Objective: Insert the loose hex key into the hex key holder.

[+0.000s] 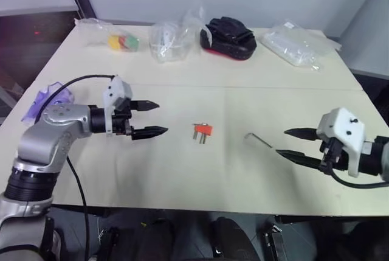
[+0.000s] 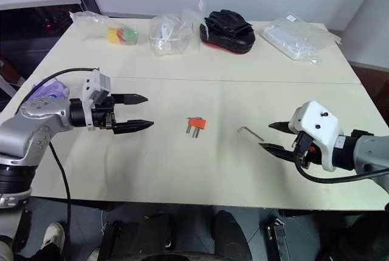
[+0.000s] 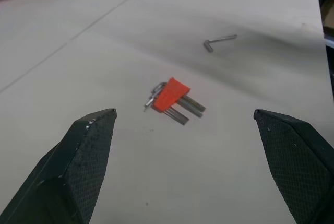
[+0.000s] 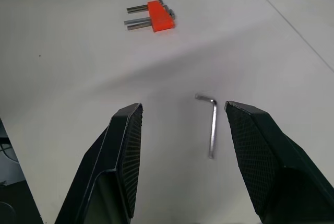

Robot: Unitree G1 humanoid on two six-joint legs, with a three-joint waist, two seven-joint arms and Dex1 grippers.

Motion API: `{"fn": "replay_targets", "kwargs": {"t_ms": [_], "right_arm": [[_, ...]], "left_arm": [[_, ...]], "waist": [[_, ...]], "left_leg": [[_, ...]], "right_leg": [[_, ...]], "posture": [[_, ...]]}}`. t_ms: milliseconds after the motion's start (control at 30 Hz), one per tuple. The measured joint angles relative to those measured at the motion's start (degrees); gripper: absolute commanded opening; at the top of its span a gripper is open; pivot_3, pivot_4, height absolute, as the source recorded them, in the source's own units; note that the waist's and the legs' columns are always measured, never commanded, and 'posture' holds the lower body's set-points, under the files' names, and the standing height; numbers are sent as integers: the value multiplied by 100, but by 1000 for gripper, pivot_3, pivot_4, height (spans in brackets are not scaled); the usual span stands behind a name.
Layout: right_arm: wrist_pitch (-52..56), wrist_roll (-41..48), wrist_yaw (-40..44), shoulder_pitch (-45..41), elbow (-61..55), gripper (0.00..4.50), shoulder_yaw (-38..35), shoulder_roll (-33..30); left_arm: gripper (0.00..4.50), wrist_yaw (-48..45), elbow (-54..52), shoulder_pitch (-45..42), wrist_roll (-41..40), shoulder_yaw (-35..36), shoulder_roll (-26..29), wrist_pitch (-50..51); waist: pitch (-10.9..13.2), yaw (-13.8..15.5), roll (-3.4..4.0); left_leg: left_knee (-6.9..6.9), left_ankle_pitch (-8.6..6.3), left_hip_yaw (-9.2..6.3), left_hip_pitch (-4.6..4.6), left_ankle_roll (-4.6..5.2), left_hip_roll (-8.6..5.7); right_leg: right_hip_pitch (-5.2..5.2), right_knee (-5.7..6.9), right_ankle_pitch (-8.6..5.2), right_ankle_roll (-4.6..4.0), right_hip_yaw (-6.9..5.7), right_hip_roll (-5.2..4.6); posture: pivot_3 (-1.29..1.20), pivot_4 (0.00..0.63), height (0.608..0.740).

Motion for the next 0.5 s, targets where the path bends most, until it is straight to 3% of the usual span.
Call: {"fn": "replay_targets", "kwargs": {"t_ms": [500], "right_arm": [[108,14,-144,-531,47,2619,282,16]], "left_arm": [[4411,76,-21,-5,19,-6,-133,94]], "waist": [[1,-4,0]], "left_leg": [[2,0,1,-1,0,2]], "right_leg": [[-2,1,0,0,2,0]], "posture": [[0,150,740]]}}
